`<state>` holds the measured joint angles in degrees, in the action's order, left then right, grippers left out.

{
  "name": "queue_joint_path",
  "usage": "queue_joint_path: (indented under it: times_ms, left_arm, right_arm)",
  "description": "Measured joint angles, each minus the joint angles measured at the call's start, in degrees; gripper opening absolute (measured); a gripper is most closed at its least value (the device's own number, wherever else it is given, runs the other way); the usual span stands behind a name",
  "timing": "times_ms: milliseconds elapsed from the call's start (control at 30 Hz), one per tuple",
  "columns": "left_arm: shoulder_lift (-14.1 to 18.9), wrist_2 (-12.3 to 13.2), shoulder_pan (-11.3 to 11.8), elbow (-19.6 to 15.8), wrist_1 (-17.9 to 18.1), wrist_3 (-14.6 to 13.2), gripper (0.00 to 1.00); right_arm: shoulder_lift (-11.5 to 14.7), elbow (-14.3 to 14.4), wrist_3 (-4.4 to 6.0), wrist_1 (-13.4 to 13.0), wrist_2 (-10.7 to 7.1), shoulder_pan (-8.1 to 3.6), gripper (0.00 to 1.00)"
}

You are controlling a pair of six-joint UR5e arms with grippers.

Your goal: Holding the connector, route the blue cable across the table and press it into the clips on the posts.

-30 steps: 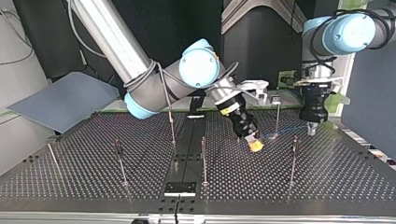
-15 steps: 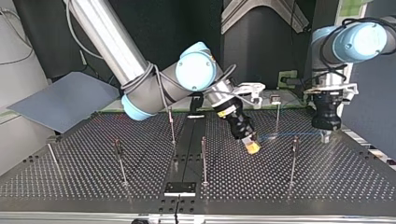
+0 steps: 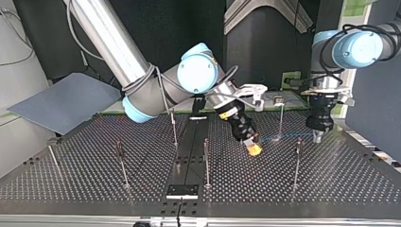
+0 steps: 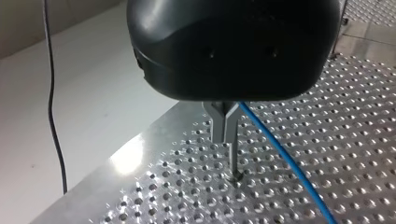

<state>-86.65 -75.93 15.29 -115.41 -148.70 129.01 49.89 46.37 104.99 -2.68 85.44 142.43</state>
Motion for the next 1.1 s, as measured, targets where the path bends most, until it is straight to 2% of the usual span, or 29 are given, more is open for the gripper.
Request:
queue_joint_path:
  times_ms: [167,367,667,867,1100]
  left_arm:
    - [-0.5,0.2,0.1,0.0,0.7,-0.8,0.02]
    - [-1.4,1.8,0.4,0.2,3.4,0.6,0.02]
    - [-2.6,2.6,0.7,1.9,6.7,3.1,0.02]
    - [-4.8,2.6,0.8,3.0,7.6,3.4,0.02]
    - [-5.6,2.5,0.7,3.8,7.8,3.5,0.02]
  right_arm:
    - [-0.1,0.1,0.04,0.0,0.16,-0.06,0.00]
    - [-1.0,0.1,-0.12,0.0,0.22,-0.17,0.00]
    - [-1.4,-0.1,-0.29,-0.3,0.34,-0.48,0.00]
    - [-1.4,-0.1,-0.22,-0.3,0.35,-0.89,0.00]
    - [-1.4,-0.1,-0.22,-0.3,1.08,-1.67,0.00]
